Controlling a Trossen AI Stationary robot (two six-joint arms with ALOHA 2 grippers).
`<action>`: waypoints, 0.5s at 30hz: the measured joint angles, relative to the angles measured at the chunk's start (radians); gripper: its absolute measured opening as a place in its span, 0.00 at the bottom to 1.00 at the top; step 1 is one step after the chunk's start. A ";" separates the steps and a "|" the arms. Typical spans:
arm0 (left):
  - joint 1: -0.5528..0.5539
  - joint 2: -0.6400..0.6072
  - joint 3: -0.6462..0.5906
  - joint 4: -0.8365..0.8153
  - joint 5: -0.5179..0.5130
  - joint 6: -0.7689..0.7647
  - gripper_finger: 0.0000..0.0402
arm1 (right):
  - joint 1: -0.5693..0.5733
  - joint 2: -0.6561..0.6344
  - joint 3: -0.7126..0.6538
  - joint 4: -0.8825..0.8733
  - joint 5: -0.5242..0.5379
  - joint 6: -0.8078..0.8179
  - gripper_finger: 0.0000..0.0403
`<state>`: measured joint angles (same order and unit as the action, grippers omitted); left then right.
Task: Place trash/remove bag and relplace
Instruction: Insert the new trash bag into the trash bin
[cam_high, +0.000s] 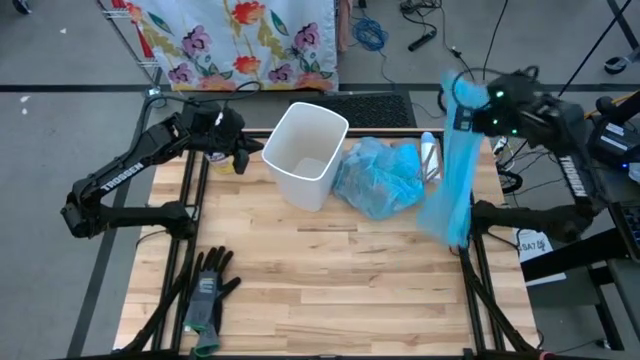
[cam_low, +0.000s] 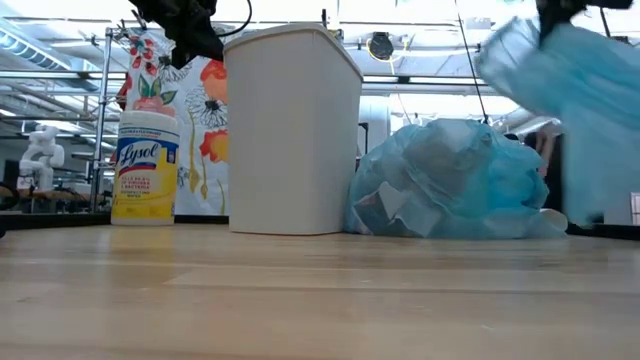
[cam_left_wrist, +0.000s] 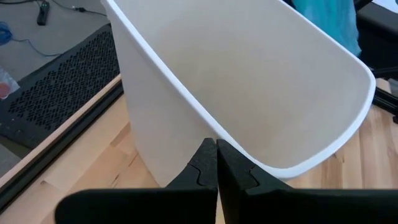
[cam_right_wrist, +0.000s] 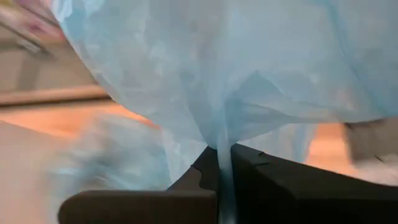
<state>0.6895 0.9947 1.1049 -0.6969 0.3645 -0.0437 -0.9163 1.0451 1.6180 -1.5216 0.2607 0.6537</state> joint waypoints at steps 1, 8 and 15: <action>0.000 0.000 0.000 0.003 0.000 0.000 0.00 | 0.021 0.000 0.030 0.032 -0.002 -0.002 0.00; 0.000 0.000 0.000 0.043 0.000 -0.003 0.00 | 0.223 0.035 0.079 0.459 -0.033 -0.026 0.00; 0.000 0.000 0.000 0.040 0.000 -0.006 0.00 | 0.340 0.124 0.079 1.052 -0.115 -0.115 0.00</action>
<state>0.6895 0.9947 1.1049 -0.6571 0.3641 -0.0502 -0.5767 1.1692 1.6969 -0.4700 0.1454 0.5383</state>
